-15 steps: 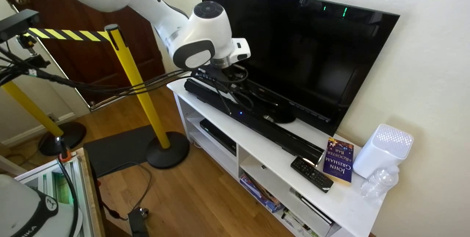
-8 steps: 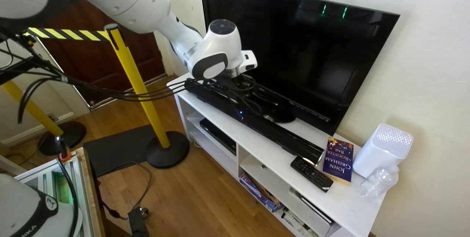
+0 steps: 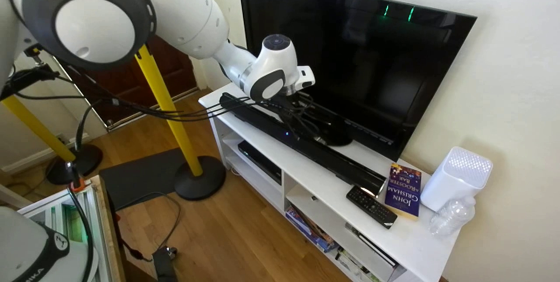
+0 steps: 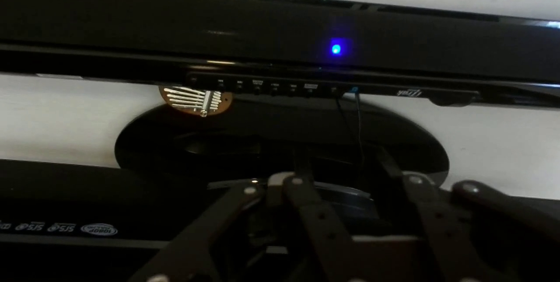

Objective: Turn off the home theatre

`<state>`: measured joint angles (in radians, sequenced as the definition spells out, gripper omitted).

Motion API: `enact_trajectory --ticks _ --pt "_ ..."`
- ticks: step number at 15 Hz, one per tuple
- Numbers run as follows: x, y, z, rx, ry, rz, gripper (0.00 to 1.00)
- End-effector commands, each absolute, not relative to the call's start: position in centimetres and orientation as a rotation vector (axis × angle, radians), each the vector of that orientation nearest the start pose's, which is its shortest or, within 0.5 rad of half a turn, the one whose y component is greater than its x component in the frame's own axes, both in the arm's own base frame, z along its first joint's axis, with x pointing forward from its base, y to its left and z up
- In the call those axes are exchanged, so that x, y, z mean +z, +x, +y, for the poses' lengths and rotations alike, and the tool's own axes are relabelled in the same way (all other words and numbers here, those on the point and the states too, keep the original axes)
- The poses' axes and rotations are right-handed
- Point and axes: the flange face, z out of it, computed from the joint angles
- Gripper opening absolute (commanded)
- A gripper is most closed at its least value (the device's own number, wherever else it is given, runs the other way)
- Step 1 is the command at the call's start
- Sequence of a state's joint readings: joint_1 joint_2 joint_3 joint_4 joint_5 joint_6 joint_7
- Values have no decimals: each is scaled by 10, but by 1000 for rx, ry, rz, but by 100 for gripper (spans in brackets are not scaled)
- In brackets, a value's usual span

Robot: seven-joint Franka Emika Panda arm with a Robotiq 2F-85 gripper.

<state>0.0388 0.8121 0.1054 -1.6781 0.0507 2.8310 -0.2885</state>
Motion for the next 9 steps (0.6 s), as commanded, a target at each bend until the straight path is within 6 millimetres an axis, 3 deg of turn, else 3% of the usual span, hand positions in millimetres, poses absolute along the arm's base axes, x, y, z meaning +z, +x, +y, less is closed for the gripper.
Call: enact_trajectory --ticks 1,2,3,5,6,9 --pt "146 723 95 -546 -3040 -427 10" --pt "143 727 95 -548 -3049 -406 2" --pt "139 730 96 -545 -3052 -388 1" --pt "141 735 99 -557 -3016 -325 0" --pt "140 722 95 -549 -3028 -373 1" --pt "141 729 98 -565 -3020 -352 1"
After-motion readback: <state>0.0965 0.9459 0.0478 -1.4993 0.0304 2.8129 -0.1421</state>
